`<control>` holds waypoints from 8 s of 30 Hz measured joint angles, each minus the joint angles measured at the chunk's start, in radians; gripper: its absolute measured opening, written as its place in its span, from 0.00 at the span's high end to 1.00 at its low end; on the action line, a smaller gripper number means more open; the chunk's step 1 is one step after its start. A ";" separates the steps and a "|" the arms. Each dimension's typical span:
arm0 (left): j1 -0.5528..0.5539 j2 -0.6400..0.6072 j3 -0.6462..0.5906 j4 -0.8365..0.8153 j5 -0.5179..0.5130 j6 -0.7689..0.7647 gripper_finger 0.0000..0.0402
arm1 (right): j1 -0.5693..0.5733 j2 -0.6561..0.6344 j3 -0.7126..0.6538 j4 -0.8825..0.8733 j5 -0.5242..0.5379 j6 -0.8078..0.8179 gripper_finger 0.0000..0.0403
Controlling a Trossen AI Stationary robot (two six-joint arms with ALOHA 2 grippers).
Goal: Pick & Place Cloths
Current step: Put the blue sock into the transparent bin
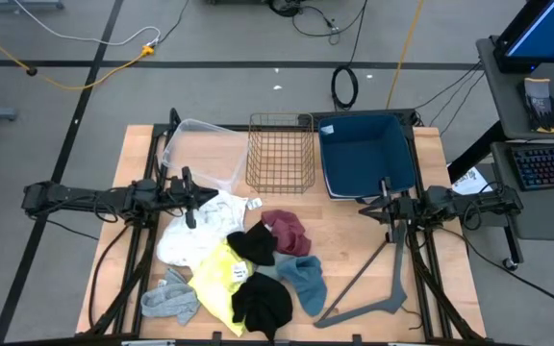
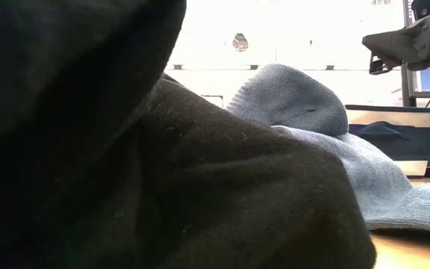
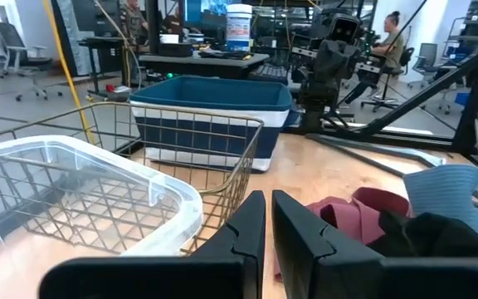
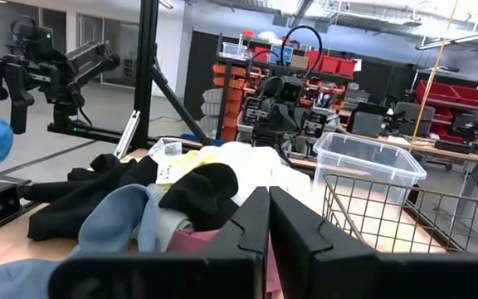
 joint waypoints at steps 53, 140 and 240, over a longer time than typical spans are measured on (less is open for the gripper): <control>0.000 0.000 0.000 0.000 0.000 -0.007 0.94 | 0.137 0.892 0.158 0.607 -0.185 0.077 0.99; -0.476 0.425 0.211 0.230 -0.152 0.035 0.94 | 0.183 1.575 0.690 0.505 0.100 -0.292 0.99; -0.215 1.059 0.784 0.259 0.133 0.051 0.96 | 0.113 1.478 0.692 0.944 0.025 -0.650 0.97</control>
